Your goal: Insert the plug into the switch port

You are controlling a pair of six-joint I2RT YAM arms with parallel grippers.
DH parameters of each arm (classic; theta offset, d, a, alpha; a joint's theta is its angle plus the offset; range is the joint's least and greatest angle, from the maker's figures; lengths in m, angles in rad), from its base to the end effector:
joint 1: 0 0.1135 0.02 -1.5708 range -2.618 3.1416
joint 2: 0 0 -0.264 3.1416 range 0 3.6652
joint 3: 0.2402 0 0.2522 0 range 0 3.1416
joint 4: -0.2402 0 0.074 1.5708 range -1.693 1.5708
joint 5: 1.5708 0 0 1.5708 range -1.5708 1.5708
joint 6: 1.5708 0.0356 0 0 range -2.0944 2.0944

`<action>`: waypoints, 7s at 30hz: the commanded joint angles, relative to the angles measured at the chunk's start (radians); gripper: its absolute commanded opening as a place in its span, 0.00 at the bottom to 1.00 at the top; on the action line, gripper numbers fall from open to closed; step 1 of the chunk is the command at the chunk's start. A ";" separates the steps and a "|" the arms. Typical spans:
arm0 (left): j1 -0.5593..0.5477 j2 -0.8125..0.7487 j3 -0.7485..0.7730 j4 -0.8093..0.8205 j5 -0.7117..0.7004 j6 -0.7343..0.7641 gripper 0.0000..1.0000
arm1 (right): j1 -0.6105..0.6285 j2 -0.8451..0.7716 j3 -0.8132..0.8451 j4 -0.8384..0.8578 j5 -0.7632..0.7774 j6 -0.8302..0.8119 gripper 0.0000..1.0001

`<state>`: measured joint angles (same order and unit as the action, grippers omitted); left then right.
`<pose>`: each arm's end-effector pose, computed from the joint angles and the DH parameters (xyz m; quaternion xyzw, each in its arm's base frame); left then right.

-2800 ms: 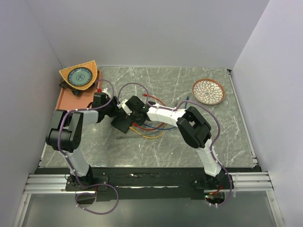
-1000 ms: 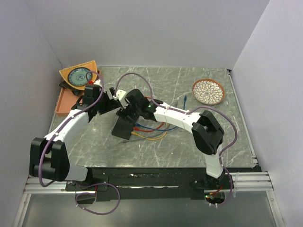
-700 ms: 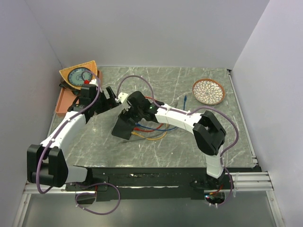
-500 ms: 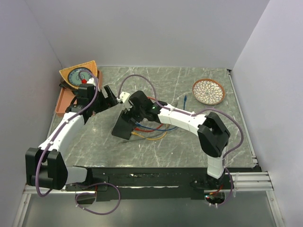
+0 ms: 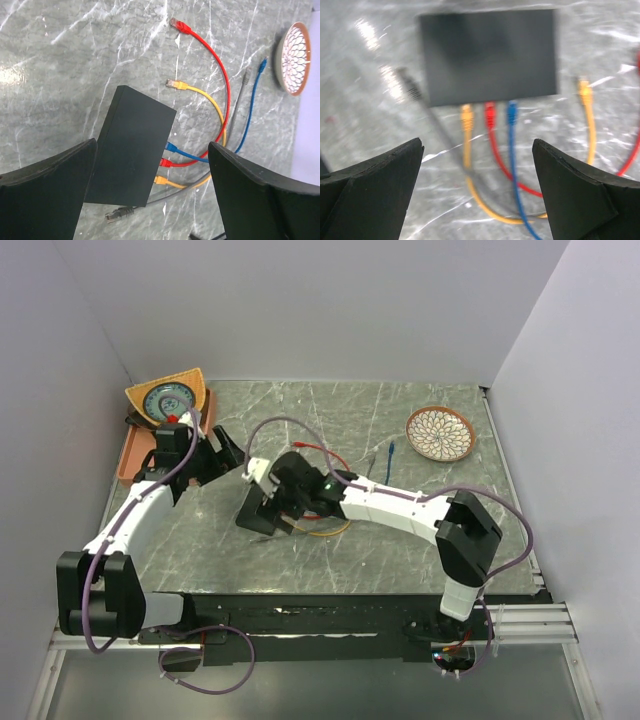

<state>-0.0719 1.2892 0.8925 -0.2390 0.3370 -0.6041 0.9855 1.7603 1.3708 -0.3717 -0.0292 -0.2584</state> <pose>0.2808 -0.0320 0.2639 -0.1585 0.8689 -0.2886 0.3695 0.2193 0.3327 0.2597 -0.5401 0.7436 0.1526 0.3633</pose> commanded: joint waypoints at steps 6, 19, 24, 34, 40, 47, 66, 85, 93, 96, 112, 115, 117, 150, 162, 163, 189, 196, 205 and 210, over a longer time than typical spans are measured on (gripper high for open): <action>0.049 0.005 -0.017 0.055 0.103 -0.019 0.98 | 0.130 0.054 -0.015 0.008 0.075 -0.035 0.82; 0.061 0.002 -0.038 0.064 0.119 -0.019 0.98 | 0.140 0.194 0.017 0.036 0.120 -0.050 0.69; 0.063 -0.004 -0.049 0.070 0.109 -0.026 0.99 | 0.143 0.231 0.025 0.031 0.112 -0.054 0.55; 0.067 -0.008 -0.049 0.061 0.106 -0.020 0.99 | 0.140 0.260 0.036 0.004 0.103 -0.067 0.07; 0.069 -0.004 -0.055 0.070 0.115 -0.023 0.99 | 0.140 0.148 0.042 -0.018 0.083 -0.079 0.00; 0.069 -0.004 -0.066 0.079 0.117 -0.028 0.99 | 0.137 -0.051 0.080 -0.059 -0.023 -0.093 0.00; 0.069 -0.005 -0.067 0.090 0.131 -0.036 0.99 | -0.212 -0.619 0.010 0.128 -0.604 0.149 0.00; 0.069 -0.022 -0.104 0.219 0.250 -0.072 0.99 | -0.332 -0.613 0.005 0.010 -0.561 0.105 0.00; 0.069 -0.094 -0.210 0.432 0.388 -0.143 0.94 | -0.334 -0.342 -0.131 0.160 -0.692 0.215 0.00; 0.069 -0.142 -0.239 0.507 0.419 -0.170 0.90 | -0.332 -0.279 -0.150 0.216 -0.735 0.254 0.00; 0.066 -0.258 -0.333 0.855 0.559 -0.333 0.79 | -0.335 -0.209 -0.110 0.243 -0.856 0.311 0.00; 0.052 -0.260 -0.331 0.899 0.594 -0.347 0.78 | -0.334 -0.217 -0.110 0.243 -0.854 0.312 0.00; 0.035 -0.263 -0.316 0.883 0.605 -0.318 0.77 | -0.332 -0.217 -0.108 0.240 -0.873 0.311 0.00; -0.140 -0.237 -0.231 0.866 0.571 -0.253 0.37 | -0.392 -0.144 -0.107 0.419 -1.157 0.490 0.00; -0.143 -0.248 -0.193 0.758 0.467 -0.264 0.01 | -0.390 -0.197 -0.084 0.294 -1.034 0.423 0.21; -0.143 -0.248 -0.182 0.739 0.450 -0.263 0.01 | -0.389 -0.208 -0.082 0.280 -0.994 0.415 0.31; -0.154 -0.156 -0.007 0.245 0.149 -0.330 0.01 | -0.065 -0.085 0.226 0.005 0.166 0.179 0.83; -0.154 -0.151 -0.009 0.244 0.158 -0.326 0.01 | -0.062 -0.047 0.251 0.004 0.170 0.186 0.65; -0.155 -0.143 -0.012 0.244 0.162 -0.322 0.01 | -0.056 -0.093 0.209 0.062 0.103 0.191 0.64; -0.154 -0.142 -0.010 0.242 0.165 -0.319 0.01 | -0.053 -0.074 0.231 0.048 0.078 0.203 0.60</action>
<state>-0.2230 1.1439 0.8577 -0.0071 0.4957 -0.9123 0.9245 1.7191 1.5597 -0.3584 0.0746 -0.0681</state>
